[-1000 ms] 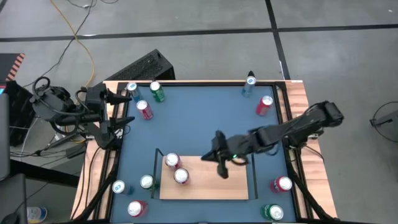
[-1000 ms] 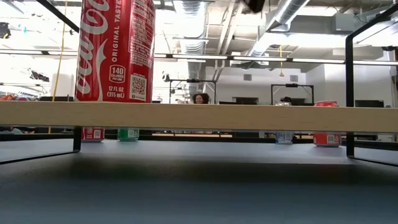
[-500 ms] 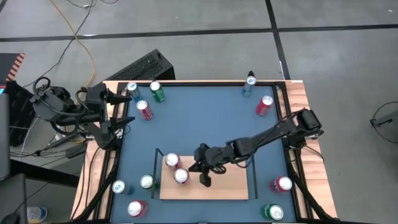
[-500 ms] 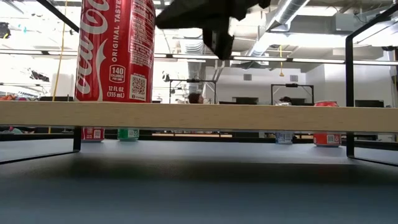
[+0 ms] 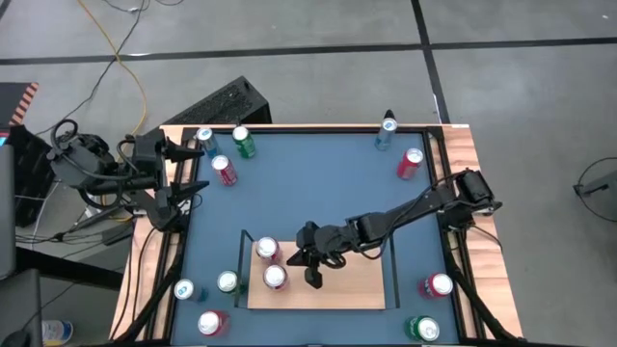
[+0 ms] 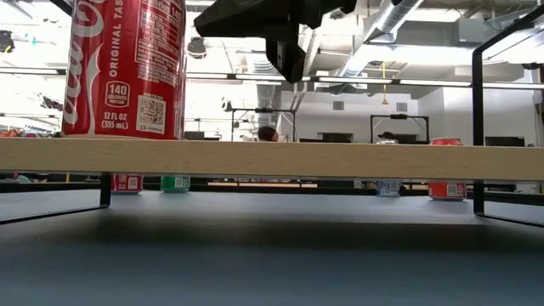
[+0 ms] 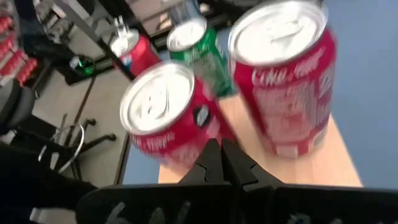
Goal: Place canned beverage on shelf
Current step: Put the right red soda can on the shelf aligned with the other red soda can, then put the red soda can on the shelf aligned with the other red soda can
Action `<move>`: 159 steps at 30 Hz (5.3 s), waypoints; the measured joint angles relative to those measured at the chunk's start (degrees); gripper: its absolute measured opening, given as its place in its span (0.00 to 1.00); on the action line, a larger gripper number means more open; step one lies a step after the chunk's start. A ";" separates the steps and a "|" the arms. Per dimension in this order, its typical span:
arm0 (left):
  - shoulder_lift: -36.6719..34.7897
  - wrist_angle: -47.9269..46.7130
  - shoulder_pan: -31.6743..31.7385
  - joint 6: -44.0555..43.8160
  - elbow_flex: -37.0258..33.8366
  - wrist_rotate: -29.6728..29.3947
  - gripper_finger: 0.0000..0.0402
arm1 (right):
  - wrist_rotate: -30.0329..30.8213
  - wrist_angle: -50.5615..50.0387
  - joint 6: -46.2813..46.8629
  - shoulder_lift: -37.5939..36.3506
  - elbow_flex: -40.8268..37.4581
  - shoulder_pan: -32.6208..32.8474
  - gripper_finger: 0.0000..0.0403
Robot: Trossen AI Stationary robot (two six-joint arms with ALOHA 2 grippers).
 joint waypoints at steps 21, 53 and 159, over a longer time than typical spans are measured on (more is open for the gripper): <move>0.00 -0.60 0.00 0.03 0.00 0.06 0.88 | 0.46 -1.63 3.49 -0.02 -0.04 4.52 0.00; 0.02 -1.60 0.00 -0.24 -0.02 0.04 0.88 | 4.84 -1.16 4.98 4.84 3.70 2.53 0.00; -0.02 1.52 0.00 -0.04 -0.02 0.04 0.88 | 8.49 -42.49 -18.68 -25.24 28.82 -2.31 0.00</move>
